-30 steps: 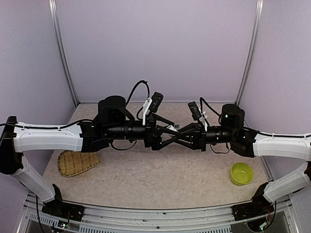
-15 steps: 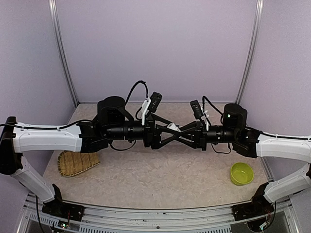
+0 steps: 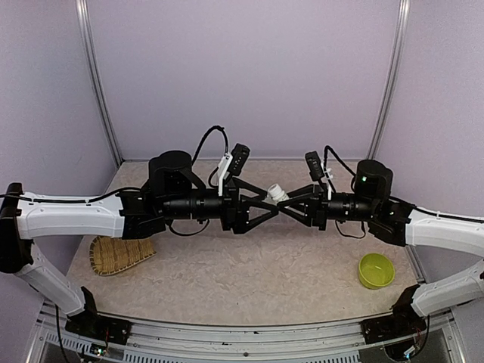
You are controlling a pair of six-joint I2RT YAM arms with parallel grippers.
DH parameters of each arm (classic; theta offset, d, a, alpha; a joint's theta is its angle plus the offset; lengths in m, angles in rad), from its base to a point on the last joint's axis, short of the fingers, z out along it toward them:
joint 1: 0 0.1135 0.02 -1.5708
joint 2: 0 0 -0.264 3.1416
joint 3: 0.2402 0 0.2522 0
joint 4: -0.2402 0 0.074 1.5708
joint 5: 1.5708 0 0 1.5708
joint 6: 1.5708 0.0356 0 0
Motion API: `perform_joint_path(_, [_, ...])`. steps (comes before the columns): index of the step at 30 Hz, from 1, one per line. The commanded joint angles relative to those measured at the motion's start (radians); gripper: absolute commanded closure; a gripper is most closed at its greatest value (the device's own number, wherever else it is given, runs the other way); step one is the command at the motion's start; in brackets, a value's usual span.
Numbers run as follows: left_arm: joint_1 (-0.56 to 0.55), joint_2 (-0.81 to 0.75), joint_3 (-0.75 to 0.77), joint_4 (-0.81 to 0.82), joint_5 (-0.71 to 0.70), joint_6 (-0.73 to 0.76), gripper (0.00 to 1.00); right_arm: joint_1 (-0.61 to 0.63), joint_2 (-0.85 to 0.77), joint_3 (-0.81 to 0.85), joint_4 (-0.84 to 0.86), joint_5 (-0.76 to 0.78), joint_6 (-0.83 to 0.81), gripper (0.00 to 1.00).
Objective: Sort the pills into containers
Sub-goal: Unscrew the lid of the pill bottle from the pill bottle.
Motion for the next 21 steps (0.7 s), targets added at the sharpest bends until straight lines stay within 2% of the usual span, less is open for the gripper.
perform_joint_path(1, [-0.001, -0.029, -0.012, 0.018, -0.004, 0.008, 0.15, -0.007, -0.021, -0.017, 0.003, -0.035, -0.019, 0.93])
perform_joint_path(6, [0.005, -0.02, 0.004, 0.026, -0.008, -0.001, 0.11, 0.001, 0.003, -0.029, 0.063, -0.111, 0.012, 0.93])
perform_joint_path(21, [0.002, 0.05, 0.059, 0.038, 0.026, -0.016, 0.12, 0.058, 0.092, -0.017, 0.149, -0.149, 0.052, 0.92])
